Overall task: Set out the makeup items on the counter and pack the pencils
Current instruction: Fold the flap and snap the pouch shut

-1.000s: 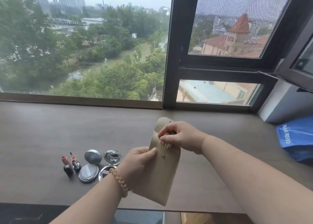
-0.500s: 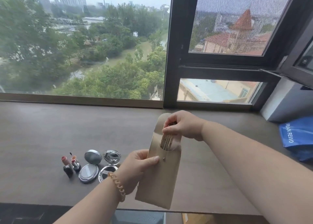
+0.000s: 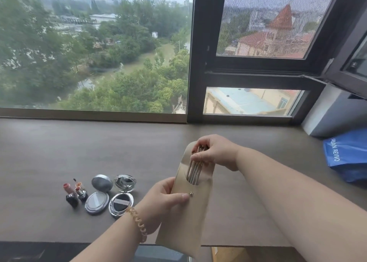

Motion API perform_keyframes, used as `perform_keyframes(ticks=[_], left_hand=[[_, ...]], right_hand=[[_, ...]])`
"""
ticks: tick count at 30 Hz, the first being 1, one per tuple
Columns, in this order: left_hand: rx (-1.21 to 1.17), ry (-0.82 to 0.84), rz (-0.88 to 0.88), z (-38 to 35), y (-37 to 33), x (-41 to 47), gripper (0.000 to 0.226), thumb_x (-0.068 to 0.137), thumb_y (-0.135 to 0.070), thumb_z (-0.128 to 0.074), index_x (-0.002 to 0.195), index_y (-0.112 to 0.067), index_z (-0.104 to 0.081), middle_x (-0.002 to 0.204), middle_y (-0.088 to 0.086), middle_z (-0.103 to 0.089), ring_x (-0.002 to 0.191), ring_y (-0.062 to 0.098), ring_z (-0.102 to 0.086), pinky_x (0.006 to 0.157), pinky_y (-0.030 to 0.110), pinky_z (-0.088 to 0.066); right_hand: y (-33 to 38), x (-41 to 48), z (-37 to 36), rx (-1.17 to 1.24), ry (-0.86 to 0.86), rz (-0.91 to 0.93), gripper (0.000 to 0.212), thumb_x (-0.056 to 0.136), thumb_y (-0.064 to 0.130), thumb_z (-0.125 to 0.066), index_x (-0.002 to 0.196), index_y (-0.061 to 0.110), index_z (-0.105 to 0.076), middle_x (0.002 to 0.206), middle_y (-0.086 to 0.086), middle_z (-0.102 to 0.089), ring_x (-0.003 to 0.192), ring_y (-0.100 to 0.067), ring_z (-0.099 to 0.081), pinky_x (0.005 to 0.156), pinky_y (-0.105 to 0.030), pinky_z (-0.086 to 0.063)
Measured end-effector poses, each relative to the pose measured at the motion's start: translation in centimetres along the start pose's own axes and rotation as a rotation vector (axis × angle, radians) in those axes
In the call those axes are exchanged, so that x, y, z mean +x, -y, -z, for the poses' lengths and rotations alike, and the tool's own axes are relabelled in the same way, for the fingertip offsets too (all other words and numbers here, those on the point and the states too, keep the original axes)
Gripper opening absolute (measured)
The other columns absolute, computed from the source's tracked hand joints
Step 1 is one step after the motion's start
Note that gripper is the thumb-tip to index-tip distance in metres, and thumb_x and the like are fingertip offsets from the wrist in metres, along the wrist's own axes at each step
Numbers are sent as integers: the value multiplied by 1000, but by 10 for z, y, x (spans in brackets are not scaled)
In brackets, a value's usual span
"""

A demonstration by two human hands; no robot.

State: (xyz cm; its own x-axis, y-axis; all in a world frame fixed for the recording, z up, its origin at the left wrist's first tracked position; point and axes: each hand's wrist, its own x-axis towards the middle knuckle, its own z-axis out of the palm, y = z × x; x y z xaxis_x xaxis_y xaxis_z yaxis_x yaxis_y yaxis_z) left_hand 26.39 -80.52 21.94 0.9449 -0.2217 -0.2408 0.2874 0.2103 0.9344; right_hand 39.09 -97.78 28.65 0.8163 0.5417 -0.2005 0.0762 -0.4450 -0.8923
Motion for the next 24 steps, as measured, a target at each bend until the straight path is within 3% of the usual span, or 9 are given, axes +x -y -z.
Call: perform_keyframes(ticks=[2,5,6,10,12,14,17,22,24], left_hand=[[-3,-15,-2,-2,3,1,30,70,-8,-72,100,-11,-71,100,17,-71,85,27,-67,78,41,-55],[-16,-44,-6,-2,5,2,30,70,-8,-71,100,-11,-71,101,19,-71,86,28,-67,81,45,-54],[-25,-60,-6,-1,5,2,31,69,-8,-72,100,-10,-70,101,20,-70,86,29,-67,80,45,-54],[-52,-120,-4,0,7,4,37,67,-9,-74,102,-3,-67,101,23,-70,84,30,-67,77,43,-55],[-53,-130,6,-1,8,5,36,68,-8,-75,102,-1,-67,98,22,-70,82,29,-68,73,40,-58],[-58,-150,24,-2,10,6,33,71,-6,-76,103,1,-66,97,22,-71,80,28,-68,71,39,-57],[-67,-175,71,-2,16,6,33,73,-12,-71,104,1,-65,101,22,-71,87,32,-67,79,44,-56],[72,-143,200,0,51,1,36,65,-7,-72,100,-5,-66,95,12,-74,86,24,-70,68,33,-55],[187,-165,249,5,71,0,36,61,-10,-69,97,-8,-66,93,9,-74,86,22,-70,73,35,-55]], right_hand=[[-12,0,4,22,-173,6,23,73,31,-79,88,20,-66,69,3,-64,58,-11,-58,53,-23,-49],[-35,-5,3,50,-614,-16,34,74,50,-70,96,25,-61,88,-1,-64,78,-16,-60,67,-30,-49],[-40,-8,-1,75,-654,-68,35,76,53,-66,97,25,-60,92,0,-63,83,-17,-60,71,-31,-48],[-55,-14,-25,282,-271,-260,25,88,44,-56,84,20,-61,76,5,-66,65,-13,-62,71,-32,-46],[-57,-14,-34,390,-151,-234,22,91,29,-57,94,8,-65,81,-3,-71,71,-20,-64,78,-41,-50],[-56,-13,-38,439,-182,-184,19,93,14,-53,101,0,-64,92,-16,-70,78,-26,-65,78,-41,-54],[-55,-12,-42,467,-257,-147,18,93,6,-48,88,5,-65,83,-14,-69,68,-22,-65,64,-32,-55],[-81,-8,-45,450,-360,-221,17,92,8,-48,94,1,-62,86,-14,-68,71,-23,-64,73,-38,-54],[-102,-5,-50,436,-377,-304,17,91,10,-49,97,-2,-60,88,-15,-67,76,-25,-62,81,-44,-52]])
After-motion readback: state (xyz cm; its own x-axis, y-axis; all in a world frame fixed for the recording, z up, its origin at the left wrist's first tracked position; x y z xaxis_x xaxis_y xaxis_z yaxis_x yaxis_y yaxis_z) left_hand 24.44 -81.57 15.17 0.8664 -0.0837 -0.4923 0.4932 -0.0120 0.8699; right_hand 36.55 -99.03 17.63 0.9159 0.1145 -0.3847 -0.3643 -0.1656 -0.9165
